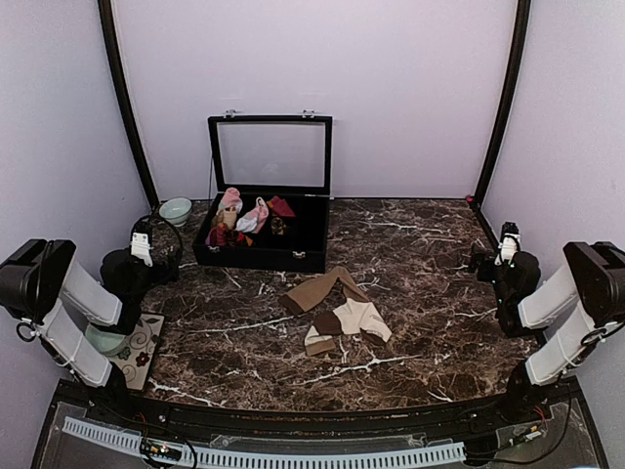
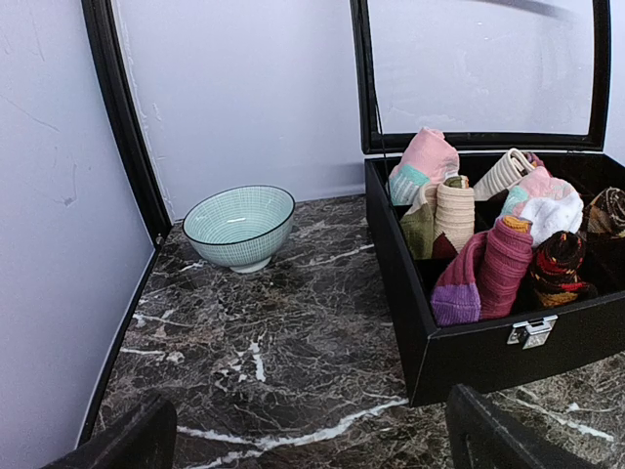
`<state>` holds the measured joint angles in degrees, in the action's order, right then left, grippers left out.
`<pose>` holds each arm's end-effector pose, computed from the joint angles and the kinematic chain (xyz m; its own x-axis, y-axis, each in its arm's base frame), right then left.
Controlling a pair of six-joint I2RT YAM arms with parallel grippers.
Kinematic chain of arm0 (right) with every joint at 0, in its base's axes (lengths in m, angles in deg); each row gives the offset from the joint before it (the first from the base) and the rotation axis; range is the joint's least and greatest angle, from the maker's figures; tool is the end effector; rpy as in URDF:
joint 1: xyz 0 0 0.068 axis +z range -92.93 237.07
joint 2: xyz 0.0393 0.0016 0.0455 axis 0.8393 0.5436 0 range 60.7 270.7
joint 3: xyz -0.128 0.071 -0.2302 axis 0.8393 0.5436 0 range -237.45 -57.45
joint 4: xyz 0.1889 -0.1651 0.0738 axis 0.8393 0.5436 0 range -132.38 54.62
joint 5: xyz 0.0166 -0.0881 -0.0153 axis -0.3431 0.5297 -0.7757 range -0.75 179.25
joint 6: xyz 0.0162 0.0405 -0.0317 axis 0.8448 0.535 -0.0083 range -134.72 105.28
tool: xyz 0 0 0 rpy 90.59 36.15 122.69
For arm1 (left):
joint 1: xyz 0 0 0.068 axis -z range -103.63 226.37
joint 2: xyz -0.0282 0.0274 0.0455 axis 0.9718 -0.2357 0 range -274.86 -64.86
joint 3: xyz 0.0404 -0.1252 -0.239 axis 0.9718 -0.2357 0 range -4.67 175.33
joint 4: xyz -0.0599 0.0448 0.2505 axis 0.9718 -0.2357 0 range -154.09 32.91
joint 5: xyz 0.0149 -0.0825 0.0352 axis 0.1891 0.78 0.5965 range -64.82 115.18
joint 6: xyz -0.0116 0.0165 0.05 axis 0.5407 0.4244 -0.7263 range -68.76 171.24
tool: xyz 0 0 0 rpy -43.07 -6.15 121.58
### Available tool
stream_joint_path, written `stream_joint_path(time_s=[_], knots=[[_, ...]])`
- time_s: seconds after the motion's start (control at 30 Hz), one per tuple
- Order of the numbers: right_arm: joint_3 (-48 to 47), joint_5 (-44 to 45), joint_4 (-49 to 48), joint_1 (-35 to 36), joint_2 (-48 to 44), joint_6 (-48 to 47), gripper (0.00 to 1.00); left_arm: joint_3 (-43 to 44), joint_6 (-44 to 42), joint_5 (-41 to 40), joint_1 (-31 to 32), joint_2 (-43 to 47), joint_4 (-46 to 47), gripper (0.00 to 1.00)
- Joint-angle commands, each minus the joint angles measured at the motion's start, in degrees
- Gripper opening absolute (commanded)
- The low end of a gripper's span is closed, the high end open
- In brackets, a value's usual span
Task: Roll the socks
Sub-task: Adjust the sock at the center of the board.
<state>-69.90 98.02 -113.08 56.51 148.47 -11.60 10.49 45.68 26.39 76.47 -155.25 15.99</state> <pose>0.2387 -0.0079 0.1466 -0.0716 0.0544 -0.9959 0.1659 0.9853 0.0419 0.2518 -0.0012 0.1519 -0.0352 0.0969 -0.9947 0.0265 0.9950 0.0960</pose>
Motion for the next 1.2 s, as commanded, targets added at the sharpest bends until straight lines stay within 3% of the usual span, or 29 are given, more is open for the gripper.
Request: stream_joint_path(time_s=[0.0, 0.1, 0.27, 0.33, 0.43, 0.53, 0.6, 0.67, 0.7, 0.8, 0.93, 1.17], knots=[[0.32, 4.46, -3.91, -0.3, -0.13, 2.13, 1.0, -0.12, 0.46, -0.22, -0.43, 0.4, -0.11, 0.99], [1.06, 7.59, -5.61, -0.27, -0.36, 3.34, 1.0, 0.08, 0.38, -0.06, -0.37, 0.38, -0.24, 0.99], [-4.54, 13.56, 13.1, -0.16, -8.9, 5.51, 1.0, 1.07, -0.37, 1.74, -0.38, 2.23, -3.99, 0.99], [-8.4, 15.74, 23.21, -0.19, -13.62, 7.29, 1.0, 5.88, -0.39, 2.13, -0.42, 5.78, -16.39, 0.99], [-15.44, 10.36, 36.9, -0.21, -18.15, 8.42, 1.0, 17.67, -3.42, 4.58, -0.4, 9.61, -39.05, 0.99], [-25.18, 13.17, 53.0, -0.82, -18.28, 27.02, 1.0, 28.07, -6.91, 10.04, -0.43, 10.27, -59.16, 0.99], [-30.74, 2.34, 62.04, -0.95, -17.32, 23.3, 1.0, 33.71, -9.79, 14.94, -0.4, 10.43, -70.36, 0.99], [-30.06, -9.33, 59.64, 0.28, -16.98, 21.2, 1.0, 37.84, -12.79, 20.93, -0.29, 10.62, -78.0, 0.99], [-30.07, -9.45, 60.26, 3.4, -16.78, 19.79, 1.0, 38.52, -13.61, 23.22, -0.09, 10.79, -81.1, 0.99], [-34.98, 2.24, 67.75, 18.63, -12.58, 14.24, 1.0, 39.2, -16.77, 27.33, 2.02, 10.81, -85.97, 0.98], [-36.43, 5.94, 71.5, 31.82, -6.28, 16.42, 0.95, 39.31, -21.73, 28.11, 7.66, 9.89, -92.15, 0.98], [-36.85, 10.41, 77.46, 46.51, 0.08, 24.6, 0.9, 43.21, -26.42, 28.26, 20.54, 4.32, -102.1, 0.98]])
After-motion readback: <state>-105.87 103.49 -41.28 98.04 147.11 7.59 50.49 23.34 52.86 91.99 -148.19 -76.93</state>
